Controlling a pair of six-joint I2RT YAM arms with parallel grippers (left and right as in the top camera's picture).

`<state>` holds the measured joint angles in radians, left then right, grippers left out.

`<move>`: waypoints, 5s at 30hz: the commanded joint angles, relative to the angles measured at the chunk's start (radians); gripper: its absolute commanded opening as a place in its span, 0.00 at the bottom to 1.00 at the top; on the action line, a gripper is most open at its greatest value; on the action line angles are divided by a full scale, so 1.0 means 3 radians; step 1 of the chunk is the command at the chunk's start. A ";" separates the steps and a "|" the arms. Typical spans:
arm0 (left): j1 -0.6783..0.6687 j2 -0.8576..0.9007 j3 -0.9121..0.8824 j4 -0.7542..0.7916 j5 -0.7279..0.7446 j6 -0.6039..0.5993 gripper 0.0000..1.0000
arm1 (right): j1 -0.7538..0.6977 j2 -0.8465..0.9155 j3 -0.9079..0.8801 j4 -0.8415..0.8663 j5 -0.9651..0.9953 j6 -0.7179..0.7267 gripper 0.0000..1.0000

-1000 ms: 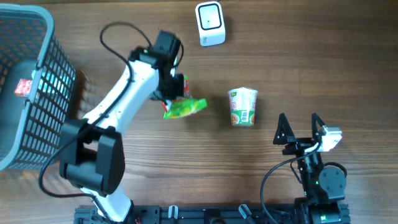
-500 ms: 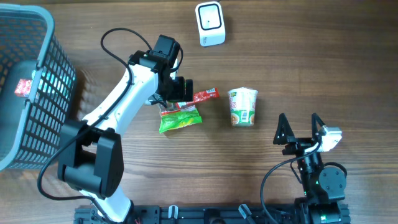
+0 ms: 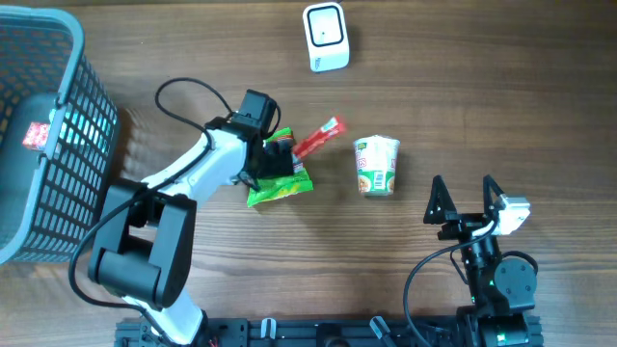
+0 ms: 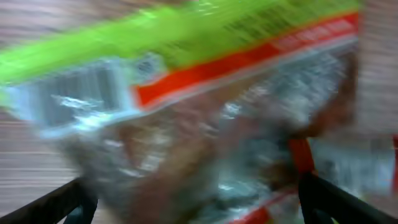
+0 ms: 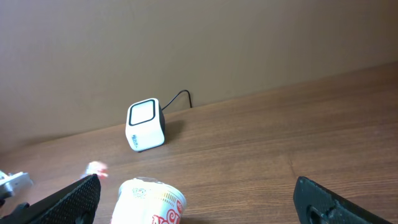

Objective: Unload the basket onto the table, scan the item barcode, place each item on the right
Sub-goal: 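Carry the packets out and drop them beside the noodle cup, then return the left gripper to the basket and grasp more packets, then drop the light-blue packet and small red packet onto the table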

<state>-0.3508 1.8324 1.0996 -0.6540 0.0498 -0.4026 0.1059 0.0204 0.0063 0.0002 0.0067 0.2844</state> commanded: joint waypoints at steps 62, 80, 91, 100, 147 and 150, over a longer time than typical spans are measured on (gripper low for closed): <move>0.3864 0.0774 0.2089 -0.0830 -0.0582 0.0121 0.04 | -0.0009 -0.0022 -0.0004 0.0019 -0.0028 0.0023 1.00; 0.3283 0.0732 0.2064 -0.0839 0.0102 0.0546 0.09 | -0.0009 -0.0022 -0.0004 0.0019 -0.0029 0.0023 1.00; 0.3282 0.0757 0.2064 -0.0954 -0.0019 0.0532 0.74 | -0.0009 -0.0022 -0.0004 0.0019 -0.0028 0.0023 1.00; 0.3384 0.0608 0.2157 -0.0932 0.0104 0.0791 1.00 | -0.0009 -0.0022 -0.0004 0.0019 -0.0028 0.0023 1.00; 0.2607 -0.2445 0.1531 -0.0708 0.0594 0.0267 0.04 | -0.0009 -0.0022 -0.0004 0.0019 -0.0028 0.0022 1.00; 0.1942 -0.2480 0.1511 -0.1471 0.0591 0.0268 0.04 | -0.0009 -0.0022 -0.0004 0.0019 -0.0028 0.0022 1.00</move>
<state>0.3595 1.0855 1.5570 -0.9939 0.2039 -0.3164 0.1055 0.0204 0.0063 0.0010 0.0071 0.2844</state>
